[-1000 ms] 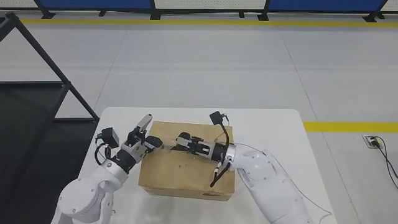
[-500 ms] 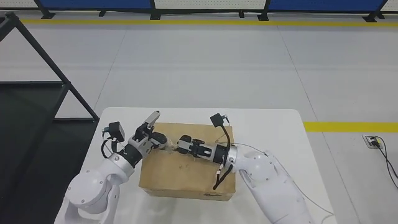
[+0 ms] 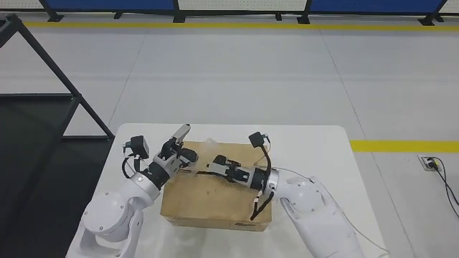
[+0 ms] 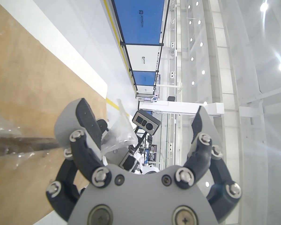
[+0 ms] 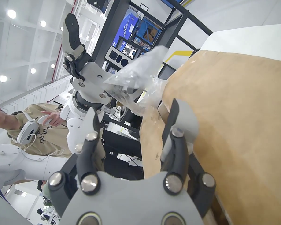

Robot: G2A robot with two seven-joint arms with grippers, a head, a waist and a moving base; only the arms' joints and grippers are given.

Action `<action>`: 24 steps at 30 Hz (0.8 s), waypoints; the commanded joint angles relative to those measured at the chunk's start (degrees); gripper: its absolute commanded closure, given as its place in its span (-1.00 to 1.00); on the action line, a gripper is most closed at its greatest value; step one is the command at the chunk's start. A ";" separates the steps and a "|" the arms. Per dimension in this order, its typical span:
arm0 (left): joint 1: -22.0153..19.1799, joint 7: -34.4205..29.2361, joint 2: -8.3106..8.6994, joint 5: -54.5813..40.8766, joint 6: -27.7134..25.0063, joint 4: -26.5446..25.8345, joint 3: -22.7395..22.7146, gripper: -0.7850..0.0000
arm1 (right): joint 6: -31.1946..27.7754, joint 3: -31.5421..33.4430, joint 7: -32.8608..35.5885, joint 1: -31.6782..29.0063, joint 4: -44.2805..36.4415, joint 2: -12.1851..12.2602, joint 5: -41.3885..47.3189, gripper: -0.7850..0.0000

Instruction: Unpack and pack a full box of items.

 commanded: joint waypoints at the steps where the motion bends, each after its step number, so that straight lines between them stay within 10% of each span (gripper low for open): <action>1: 0.14 -0.01 0.03 -0.11 -0.09 -0.31 0.43 -1.00 | 0.03 0.81 -0.91 -0.99 -1.33 0.30 -0.38 -1.00; 24: 1.95 -0.69 0.57 0.70 -0.84 -4.72 3.80 -1.00 | 3.69 11.73 -10.52 -17.00 -21.81 3.86 -5.02 -1.00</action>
